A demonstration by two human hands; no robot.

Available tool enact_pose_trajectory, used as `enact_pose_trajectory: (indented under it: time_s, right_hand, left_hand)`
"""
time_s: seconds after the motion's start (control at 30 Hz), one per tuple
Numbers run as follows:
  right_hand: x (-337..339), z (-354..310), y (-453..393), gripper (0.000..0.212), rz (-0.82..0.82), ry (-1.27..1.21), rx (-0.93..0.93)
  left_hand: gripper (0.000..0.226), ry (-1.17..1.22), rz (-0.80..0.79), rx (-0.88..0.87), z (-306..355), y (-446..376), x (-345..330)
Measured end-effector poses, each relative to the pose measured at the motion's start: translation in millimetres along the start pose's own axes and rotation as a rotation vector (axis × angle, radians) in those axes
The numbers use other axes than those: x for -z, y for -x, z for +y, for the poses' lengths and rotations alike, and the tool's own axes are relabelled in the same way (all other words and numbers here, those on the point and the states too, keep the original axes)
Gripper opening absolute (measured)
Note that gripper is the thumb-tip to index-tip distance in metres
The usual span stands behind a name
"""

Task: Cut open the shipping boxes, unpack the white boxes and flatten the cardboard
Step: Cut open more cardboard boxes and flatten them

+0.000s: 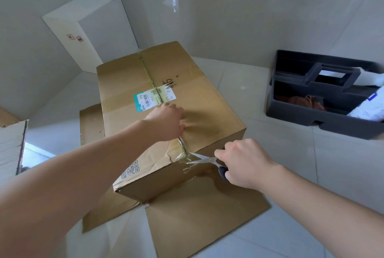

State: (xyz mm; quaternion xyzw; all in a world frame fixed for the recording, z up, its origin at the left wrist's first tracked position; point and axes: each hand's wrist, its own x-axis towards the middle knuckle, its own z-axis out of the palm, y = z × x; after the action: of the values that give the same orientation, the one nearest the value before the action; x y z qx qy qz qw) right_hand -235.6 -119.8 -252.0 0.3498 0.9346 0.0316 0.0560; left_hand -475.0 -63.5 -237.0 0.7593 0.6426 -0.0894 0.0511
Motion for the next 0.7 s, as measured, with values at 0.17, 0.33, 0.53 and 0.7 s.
enact_pose_trajectory:
  time_s: [0.17, 0.33, 0.53, 0.7]
  right_hand:
    - [-4, 14, 15, 0.011, -0.003, -0.023, -0.079]
    - [-7, 17, 16, 0.015, -0.01, -0.008, -0.093]
    - [-5, 18, 15, 0.02, 0.013, -0.015, -0.079]
    - [-2, 23, 20, 0.02, 0.016, -0.009, -0.078]
  left_hand:
    - [0.024, 0.048, -0.115, 0.31, 20, 5, 0]
    - [0.009, 1.204, -0.019, 0.714, 32, -17, 13]
    - [0.017, 1.665, -0.046, 0.928, 10, -9, 15]
    - [0.014, 1.618, -0.082, 0.84, 17, -15, 4]
